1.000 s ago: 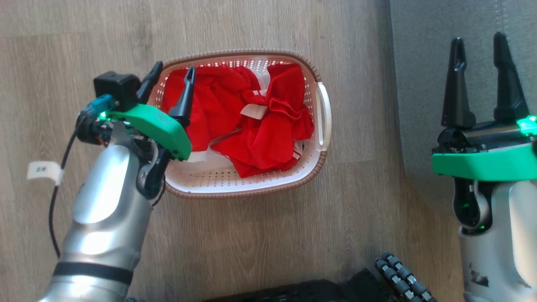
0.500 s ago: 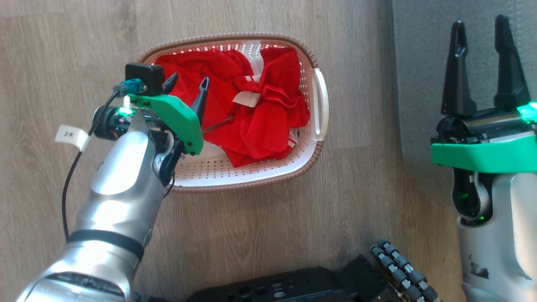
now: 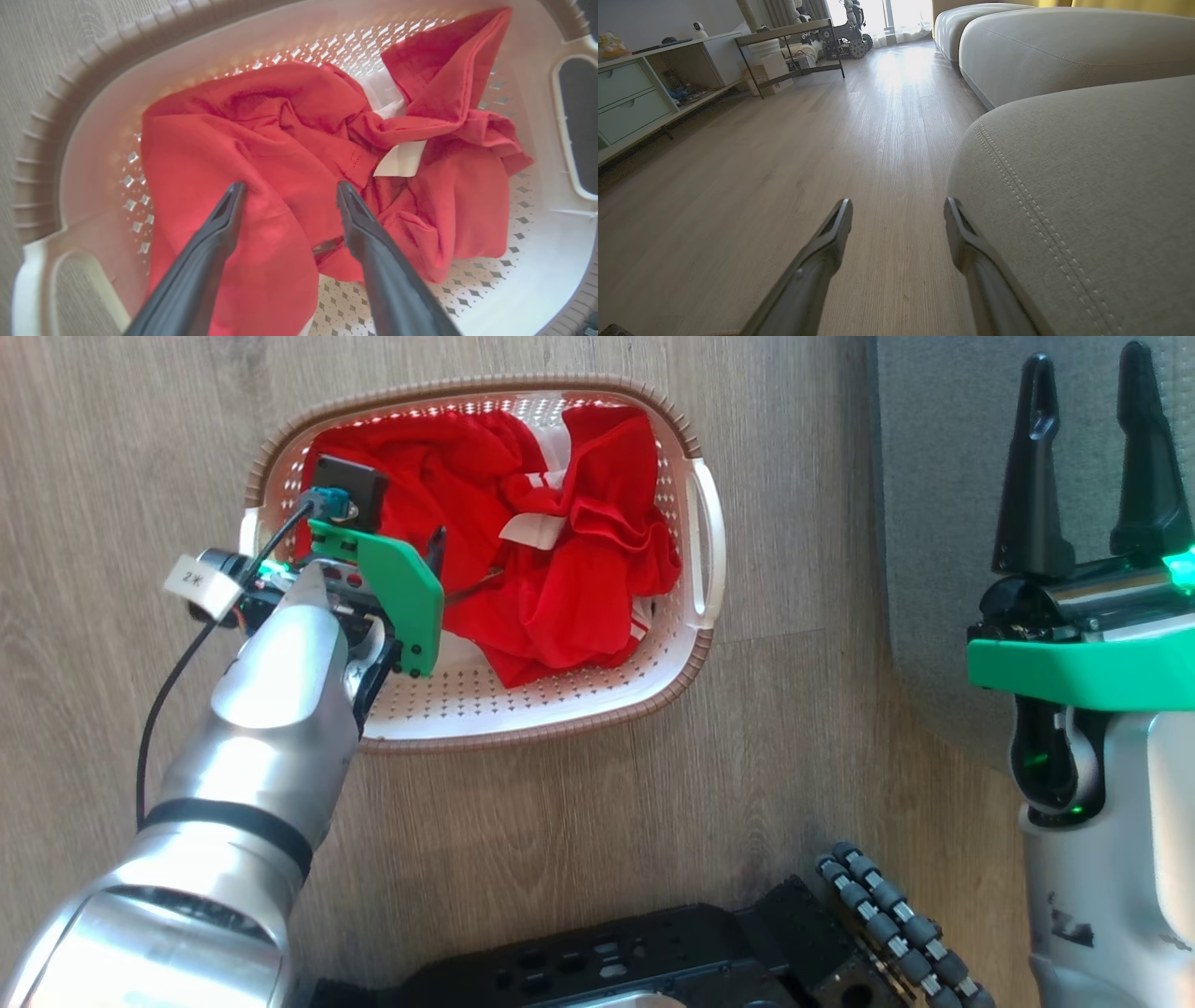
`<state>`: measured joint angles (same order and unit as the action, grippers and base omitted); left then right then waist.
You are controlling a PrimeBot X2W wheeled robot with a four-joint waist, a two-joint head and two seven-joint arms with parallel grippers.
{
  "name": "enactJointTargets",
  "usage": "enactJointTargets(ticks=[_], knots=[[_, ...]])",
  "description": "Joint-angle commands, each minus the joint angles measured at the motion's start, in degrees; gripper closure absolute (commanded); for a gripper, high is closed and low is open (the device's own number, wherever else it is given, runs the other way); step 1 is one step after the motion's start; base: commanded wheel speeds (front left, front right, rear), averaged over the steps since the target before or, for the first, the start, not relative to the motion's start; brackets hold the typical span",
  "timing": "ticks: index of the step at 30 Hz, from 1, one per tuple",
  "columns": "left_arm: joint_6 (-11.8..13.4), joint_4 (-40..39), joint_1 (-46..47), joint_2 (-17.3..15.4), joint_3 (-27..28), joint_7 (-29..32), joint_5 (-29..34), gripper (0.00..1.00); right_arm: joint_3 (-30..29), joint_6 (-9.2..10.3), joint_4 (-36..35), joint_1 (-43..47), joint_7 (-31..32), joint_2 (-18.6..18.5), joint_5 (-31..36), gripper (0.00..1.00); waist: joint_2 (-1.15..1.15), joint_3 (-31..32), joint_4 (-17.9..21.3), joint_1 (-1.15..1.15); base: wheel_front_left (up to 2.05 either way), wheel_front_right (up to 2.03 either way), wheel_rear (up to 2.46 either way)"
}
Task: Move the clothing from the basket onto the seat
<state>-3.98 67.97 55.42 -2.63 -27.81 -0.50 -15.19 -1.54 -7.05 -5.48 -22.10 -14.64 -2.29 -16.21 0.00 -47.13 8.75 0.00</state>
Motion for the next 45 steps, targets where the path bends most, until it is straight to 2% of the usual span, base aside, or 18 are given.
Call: enactJointTargets(ticks=[1,12,16,25,26,28,29,45], knots=[[0.4,0.2,0.3,-0.7,0.1,0.3,0.5,0.0,1.2,-0.44,-1.8,0.7,-0.4,-0.6,-0.4,0.0,0.0,-0.2,0.2,0.0,0.0,0.0,0.0],[3.1,4.1,2.5,-0.5,-3.2,4.3,2.2,0.0,2.3,-0.44,-1.6,0.4,-0.4,-0.6,-1.0,0.0,0.0,-1.6,1.3,0.0,0.0,0.0,0.0],[2.0,4.8,2.7,-0.7,-6.5,6.1,4.7,0.0,2.8,-0.44,-1.6,0.4,-0.4,-0.6,-1.2,0.0,0.0,-2.3,1.9,0.0,0.0,0.0,0.0],[1.3,5.5,3.4,-1.9,-13.6,8.7,10.5,0.0,3.5,-0.44,-1.5,0.4,-0.4,-0.6,-1.6,0.0,0.0,-3.2,2.8,0.0,0.0,0.0,0.0],[1.3,5.6,3.3,-2.1,-13.9,8.8,10.6,0.03,3.6,-0.44,-1.5,0.4,-0.4,-0.6,-1.6,0.0,0.0,-3.2,2.9,0.0,0.0,0.0,0.0],[1.2,5.6,3.2,-2.4,-14.0,8.5,10.5,0.73,3.6,-0.44,-1.4,0.3,-0.4,-0.6,-1.6,0.0,0.0,-3.2,3.0,0.0,0.0,0.0,0.0],[1.1,5.6,3.2,-2.4,-14.1,8.3,10.4,1.0,3.6,-0.44,-1.4,0.3,-0.4,-0.6,-1.6,0.0,0.0,-3.2,3.0,0.0,0.0,0.0,0.0],[-1.3,5.8,2.0,-1.9,-14.1,3.2,7.3,1.0,4.5,-0.44,-0.2,0.2,-0.4,-0.6,-1.2,0.0,0.0,0.3,2.6,0.0,0.0,0.0,0.0]])
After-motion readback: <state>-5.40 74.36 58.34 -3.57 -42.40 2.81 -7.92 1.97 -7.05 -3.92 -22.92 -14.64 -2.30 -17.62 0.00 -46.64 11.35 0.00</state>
